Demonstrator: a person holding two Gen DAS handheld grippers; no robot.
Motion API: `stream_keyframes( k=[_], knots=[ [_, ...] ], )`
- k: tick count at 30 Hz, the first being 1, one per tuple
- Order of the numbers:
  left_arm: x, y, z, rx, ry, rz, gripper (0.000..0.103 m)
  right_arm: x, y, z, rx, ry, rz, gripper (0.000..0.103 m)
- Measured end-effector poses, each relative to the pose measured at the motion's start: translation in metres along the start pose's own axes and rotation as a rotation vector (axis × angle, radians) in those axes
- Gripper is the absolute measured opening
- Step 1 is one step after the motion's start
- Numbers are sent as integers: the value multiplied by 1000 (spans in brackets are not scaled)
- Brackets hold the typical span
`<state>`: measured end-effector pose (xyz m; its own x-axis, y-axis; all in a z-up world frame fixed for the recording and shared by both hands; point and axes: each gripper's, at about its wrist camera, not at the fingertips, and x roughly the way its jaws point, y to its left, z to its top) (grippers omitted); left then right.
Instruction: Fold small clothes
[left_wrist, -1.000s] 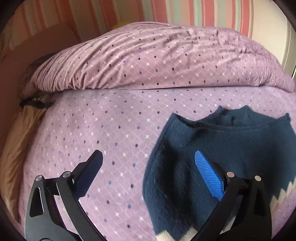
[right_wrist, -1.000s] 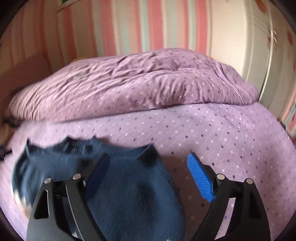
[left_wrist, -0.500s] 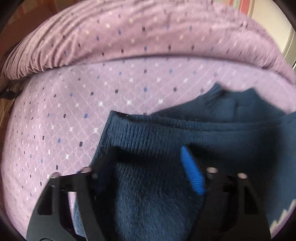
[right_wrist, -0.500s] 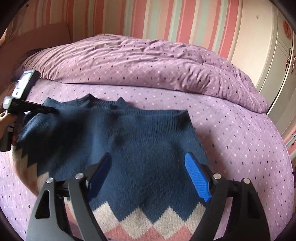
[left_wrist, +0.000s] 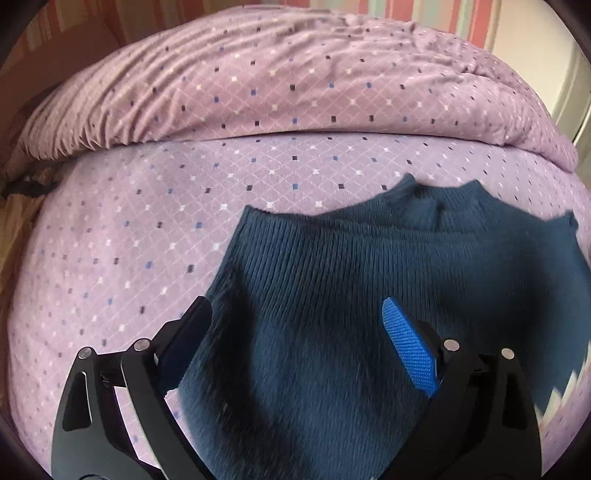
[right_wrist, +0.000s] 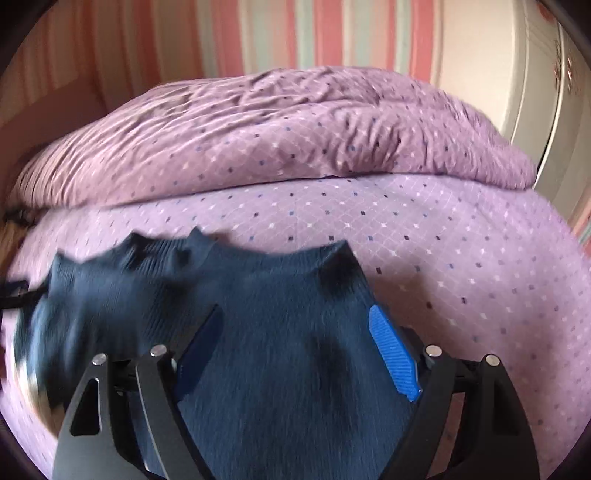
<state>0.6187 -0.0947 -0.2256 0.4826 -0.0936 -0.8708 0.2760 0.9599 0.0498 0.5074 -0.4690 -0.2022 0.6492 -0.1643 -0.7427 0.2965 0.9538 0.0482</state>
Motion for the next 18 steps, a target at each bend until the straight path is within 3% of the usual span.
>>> stream_keyframes(
  k=[5, 10, 14, 16, 18],
  knots=[
    [-5, 5, -18, 14, -9, 24, 93, 40, 0, 22, 36, 53, 20, 81],
    [-1, 15, -23, -17, 8, 23, 93, 98, -3, 16, 59, 278, -20, 76],
    [-1, 18, -22, -13, 0, 35, 93, 114, -8, 13, 110, 356, -26, 81],
    [-5, 19, -20, -13, -8, 38, 93, 110, -8, 18, 110, 347, -23, 81],
    [-11, 19, -18, -14, -21, 36, 93, 89, -6, 23, 86, 256, -10, 77]
  ],
)
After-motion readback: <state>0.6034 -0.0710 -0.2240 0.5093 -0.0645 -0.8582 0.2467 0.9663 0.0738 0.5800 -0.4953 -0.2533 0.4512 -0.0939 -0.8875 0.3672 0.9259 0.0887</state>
